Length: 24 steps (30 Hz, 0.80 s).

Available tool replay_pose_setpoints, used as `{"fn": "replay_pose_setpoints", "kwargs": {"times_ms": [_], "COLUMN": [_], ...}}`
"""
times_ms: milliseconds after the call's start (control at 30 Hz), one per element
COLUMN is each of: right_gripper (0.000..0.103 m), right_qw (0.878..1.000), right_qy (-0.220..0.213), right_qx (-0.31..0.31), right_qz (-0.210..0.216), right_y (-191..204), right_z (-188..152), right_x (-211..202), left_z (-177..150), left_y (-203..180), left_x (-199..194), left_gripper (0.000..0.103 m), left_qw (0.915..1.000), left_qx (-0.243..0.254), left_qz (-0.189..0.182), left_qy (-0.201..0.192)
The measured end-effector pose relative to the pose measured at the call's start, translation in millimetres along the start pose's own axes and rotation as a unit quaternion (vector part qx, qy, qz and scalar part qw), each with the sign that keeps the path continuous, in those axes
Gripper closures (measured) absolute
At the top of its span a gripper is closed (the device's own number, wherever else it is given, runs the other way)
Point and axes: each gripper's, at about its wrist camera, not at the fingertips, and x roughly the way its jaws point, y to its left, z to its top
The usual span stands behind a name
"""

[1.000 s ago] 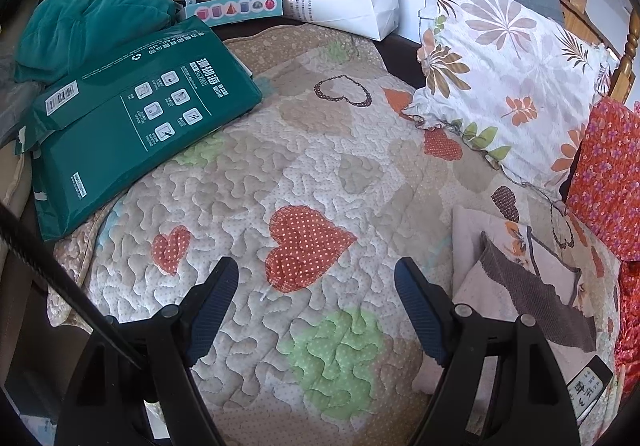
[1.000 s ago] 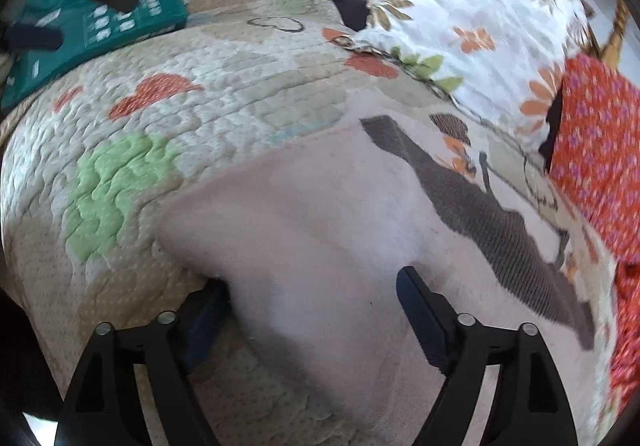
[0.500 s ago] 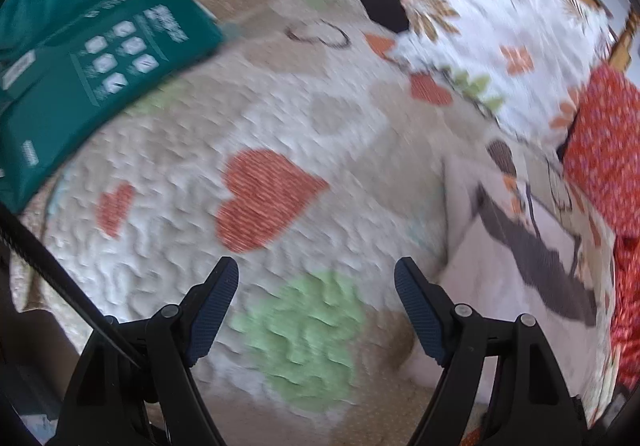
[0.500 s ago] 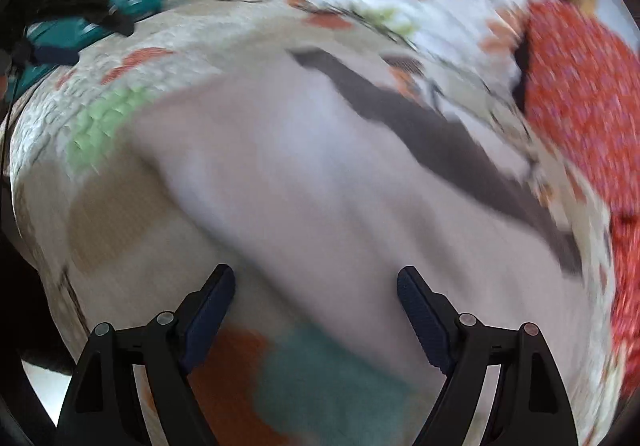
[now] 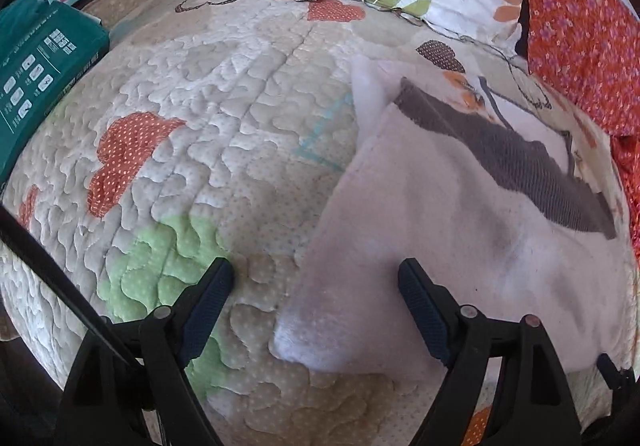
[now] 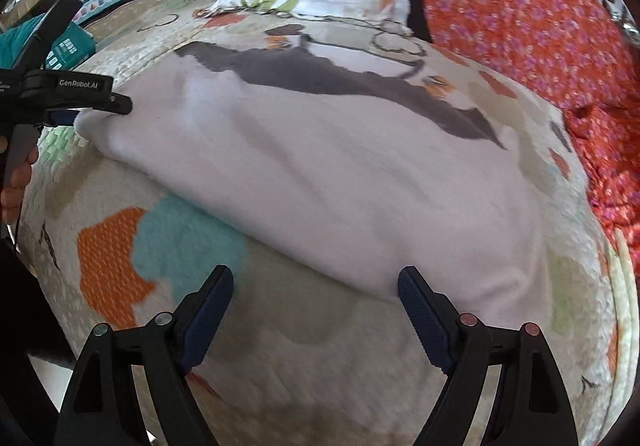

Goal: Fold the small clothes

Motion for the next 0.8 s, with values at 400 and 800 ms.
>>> {"fn": "replay_pose_setpoints", "kwargs": {"times_ms": [400, 800], "right_gripper": [0.013, 0.013], "right_qw": [0.998, 0.980], "right_qy": [0.001, 0.000], "right_qx": [0.065, 0.198], "right_qz": [0.022, 0.010], "right_y": [-32, -99], "right_z": [-18, -26], "right_x": [2, -10], "left_z": [-4, -2], "left_y": [1, -3], "left_x": [1, 3], "left_gripper": [0.016, 0.012], "left_qw": [0.9996, 0.9998], "left_qx": [-0.010, -0.012], "left_qz": [0.023, 0.017], "left_qy": [-0.009, -0.008]}}
